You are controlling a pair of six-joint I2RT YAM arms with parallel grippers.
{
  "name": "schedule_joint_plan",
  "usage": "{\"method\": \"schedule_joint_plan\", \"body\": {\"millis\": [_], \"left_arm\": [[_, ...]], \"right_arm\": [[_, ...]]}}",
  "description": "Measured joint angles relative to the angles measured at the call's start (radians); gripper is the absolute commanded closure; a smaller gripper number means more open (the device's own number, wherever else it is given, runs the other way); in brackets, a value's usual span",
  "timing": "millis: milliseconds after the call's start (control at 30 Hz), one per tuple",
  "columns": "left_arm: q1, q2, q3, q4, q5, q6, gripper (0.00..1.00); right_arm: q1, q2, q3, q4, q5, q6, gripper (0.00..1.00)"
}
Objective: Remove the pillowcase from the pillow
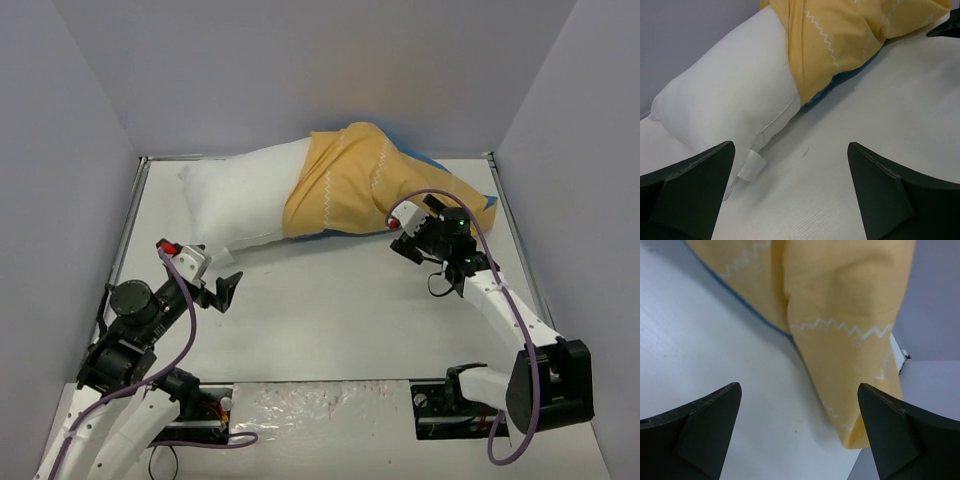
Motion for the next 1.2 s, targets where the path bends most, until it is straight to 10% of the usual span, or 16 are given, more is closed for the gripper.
{"method": "schedule_joint_plan", "body": {"millis": [233, 700, 800, 1000, 1200], "left_arm": [[0.0, -0.073, -0.023, -0.019, -0.012, -0.001, 0.05], [0.0, -0.103, -0.042, -0.034, -0.006, 0.0, 0.05], [0.0, -0.096, -0.054, -0.029, 0.018, 0.003, 0.05], [0.0, -0.072, -0.084, -0.024, 0.067, 0.03, 0.06], [-0.01, 0.043, -0.085, 0.001, 0.086, 0.082, 0.06]], "right_arm": [[0.142, 0.153, -0.011, 0.28, 0.203, 0.093, 0.0], [0.078, 0.438, 0.186, 0.237, 0.367, -0.034, 0.03], [0.037, 0.529, 0.269, 0.212, 0.343, -0.002, 0.16], [-0.027, 0.591, 0.364, 0.121, 0.206, 0.074, 0.99], [-0.1, 0.485, 0.368, 0.025, 0.002, 0.169, 1.0]]}}
